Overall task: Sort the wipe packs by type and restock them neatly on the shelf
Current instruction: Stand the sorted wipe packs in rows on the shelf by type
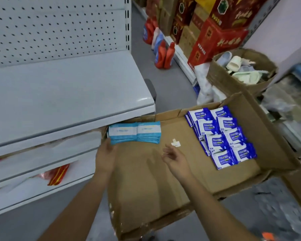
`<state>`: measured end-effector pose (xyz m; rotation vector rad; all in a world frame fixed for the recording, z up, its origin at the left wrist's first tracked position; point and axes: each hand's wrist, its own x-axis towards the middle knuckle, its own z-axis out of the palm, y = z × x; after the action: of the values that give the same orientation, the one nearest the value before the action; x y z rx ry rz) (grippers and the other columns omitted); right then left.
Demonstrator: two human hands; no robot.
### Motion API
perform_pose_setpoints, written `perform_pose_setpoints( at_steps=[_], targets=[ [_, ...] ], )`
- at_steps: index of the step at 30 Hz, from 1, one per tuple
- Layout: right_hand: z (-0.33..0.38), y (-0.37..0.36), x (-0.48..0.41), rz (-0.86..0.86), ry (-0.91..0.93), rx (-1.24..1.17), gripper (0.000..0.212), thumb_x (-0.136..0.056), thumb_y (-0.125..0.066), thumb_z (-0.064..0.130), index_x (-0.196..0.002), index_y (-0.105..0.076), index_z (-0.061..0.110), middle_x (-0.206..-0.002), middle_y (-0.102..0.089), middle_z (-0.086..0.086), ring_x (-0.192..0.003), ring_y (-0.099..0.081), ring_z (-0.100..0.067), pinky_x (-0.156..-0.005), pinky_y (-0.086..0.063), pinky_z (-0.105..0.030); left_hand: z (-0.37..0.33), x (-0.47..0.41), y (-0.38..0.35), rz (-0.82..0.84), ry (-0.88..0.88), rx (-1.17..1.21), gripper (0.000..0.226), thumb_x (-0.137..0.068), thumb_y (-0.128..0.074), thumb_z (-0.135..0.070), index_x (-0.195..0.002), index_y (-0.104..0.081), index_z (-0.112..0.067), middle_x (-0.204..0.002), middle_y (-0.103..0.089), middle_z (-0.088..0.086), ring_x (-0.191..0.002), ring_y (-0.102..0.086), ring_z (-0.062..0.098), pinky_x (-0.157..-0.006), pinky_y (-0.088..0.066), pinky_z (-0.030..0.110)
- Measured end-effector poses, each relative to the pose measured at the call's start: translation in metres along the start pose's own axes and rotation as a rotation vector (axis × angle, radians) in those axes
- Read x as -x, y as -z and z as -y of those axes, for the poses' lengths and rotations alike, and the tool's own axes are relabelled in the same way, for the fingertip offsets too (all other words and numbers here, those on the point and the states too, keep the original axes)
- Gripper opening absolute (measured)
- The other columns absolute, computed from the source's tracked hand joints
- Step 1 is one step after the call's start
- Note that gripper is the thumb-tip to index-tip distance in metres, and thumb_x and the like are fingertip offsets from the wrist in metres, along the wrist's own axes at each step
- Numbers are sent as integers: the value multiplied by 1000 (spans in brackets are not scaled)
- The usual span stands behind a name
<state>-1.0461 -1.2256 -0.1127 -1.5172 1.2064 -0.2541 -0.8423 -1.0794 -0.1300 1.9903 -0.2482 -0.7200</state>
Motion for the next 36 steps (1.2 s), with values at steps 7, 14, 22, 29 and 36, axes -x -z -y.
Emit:
perform_pose_setpoints(
  at_steps=[7,14,22,29,36],
  targets=[
    [7,-8,-104,10,-47,93,24,-90,-66,16,-111,-61,24,-101,-66,11,-94,-63,-7,-89,-50,-26,-1,-70,-34,-77,86,-124,35,-97,-59,-16,-132,-55,-15,-117,-61,-3,-98,-55,9,-77,-39,11],
    [-2,-36,-187,-50,-165,109,53,-76,-81,45,-112,-59,12,-102,-67,3,-87,-65,-14,-65,-50,-20,19,-95,-74,-295,182,-302,67,-75,-69,-66,-122,-56,-20,-119,-65,4,-108,-64,26,-88,-57,44],
    [-10,-37,-216,26,-174,146,36,-76,-86,24,-98,-59,15,-86,-64,5,-73,-62,-10,-55,-46,-15,14,-102,-83,-352,323,-55,46,-78,-84,-31,-114,-62,-10,-106,-68,-1,-85,-64,14,-62,-49,15],
    [-10,-11,-192,32,-151,53,22,-82,-79,18,-97,-65,10,-93,-71,-4,-79,-69,-18,-63,-54,-25,0,-72,-59,-245,250,142,40,-78,-82,-3,-105,-59,-22,-94,-70,-6,-79,-71,5,-56,-57,18],
    [10,17,-148,169,-180,-40,16,-83,-78,8,-87,-64,15,-88,-71,-5,-69,-68,-14,-55,-59,-23,-5,-5,-33,-196,331,354,24,-92,-70,-24,-114,-64,-17,-107,-75,6,-88,-75,15,-68,-62,30]
  ],
)
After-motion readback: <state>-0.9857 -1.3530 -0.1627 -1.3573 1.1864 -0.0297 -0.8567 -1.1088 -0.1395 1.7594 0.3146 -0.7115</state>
